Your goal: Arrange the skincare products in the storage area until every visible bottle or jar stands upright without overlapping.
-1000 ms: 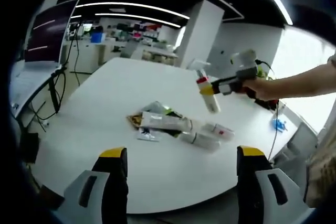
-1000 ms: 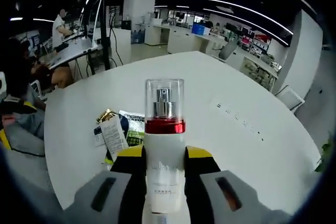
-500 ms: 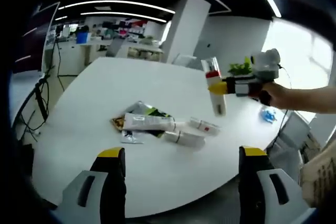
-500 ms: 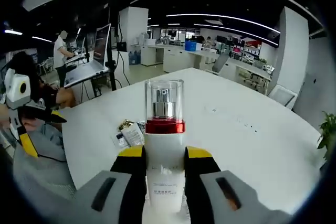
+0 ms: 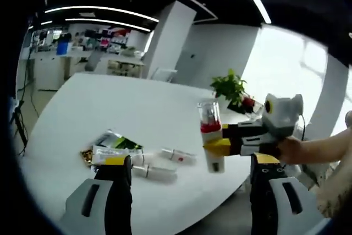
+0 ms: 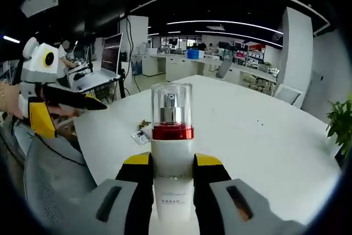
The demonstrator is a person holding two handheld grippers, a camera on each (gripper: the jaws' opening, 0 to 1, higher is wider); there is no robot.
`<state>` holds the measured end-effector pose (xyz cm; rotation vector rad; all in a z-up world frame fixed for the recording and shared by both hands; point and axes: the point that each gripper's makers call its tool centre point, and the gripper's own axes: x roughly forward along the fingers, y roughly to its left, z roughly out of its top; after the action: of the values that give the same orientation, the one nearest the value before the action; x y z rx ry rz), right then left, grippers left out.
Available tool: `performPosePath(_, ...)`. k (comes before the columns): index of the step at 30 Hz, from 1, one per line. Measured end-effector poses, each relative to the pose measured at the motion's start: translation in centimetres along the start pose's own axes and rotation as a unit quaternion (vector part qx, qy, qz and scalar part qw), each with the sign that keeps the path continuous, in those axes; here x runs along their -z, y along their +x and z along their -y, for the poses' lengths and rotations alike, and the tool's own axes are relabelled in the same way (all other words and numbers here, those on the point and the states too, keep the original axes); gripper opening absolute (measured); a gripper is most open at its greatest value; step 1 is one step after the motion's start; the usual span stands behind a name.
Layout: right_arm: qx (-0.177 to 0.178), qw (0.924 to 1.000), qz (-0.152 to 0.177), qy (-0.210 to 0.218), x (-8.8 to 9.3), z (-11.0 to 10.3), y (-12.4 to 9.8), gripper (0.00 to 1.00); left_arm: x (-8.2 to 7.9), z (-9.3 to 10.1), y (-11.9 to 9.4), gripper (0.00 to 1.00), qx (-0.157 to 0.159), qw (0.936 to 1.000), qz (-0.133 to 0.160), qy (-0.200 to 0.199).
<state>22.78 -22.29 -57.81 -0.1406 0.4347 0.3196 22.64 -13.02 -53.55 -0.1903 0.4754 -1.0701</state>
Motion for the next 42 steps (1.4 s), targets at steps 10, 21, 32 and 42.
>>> performPosePath(10,0.007,0.9998,0.017,0.003,-0.2,-2.6,-1.3,0.26,-1.7,4.4,1.9,0.85,0.046,0.9979,0.025,-0.038)
performPosePath(21,0.011,0.9992,0.036,0.015,-0.7,-4.0,-2.1,0.26,-0.7,5.7,3.9,0.71,0.045,0.9972,0.018,-0.057)
performPosePath(32,0.008,0.9991,0.041,-0.001,-1.1,-4.0,-2.5,0.26,1.2,4.7,5.0,0.35,0.023,0.9996,-0.014,-0.012)
performPosePath(42,0.016,0.9991,0.038,0.006,-0.7,-3.3,-2.4,0.27,1.4,5.3,6.2,0.24,0.022,0.9991,-0.034,0.009)
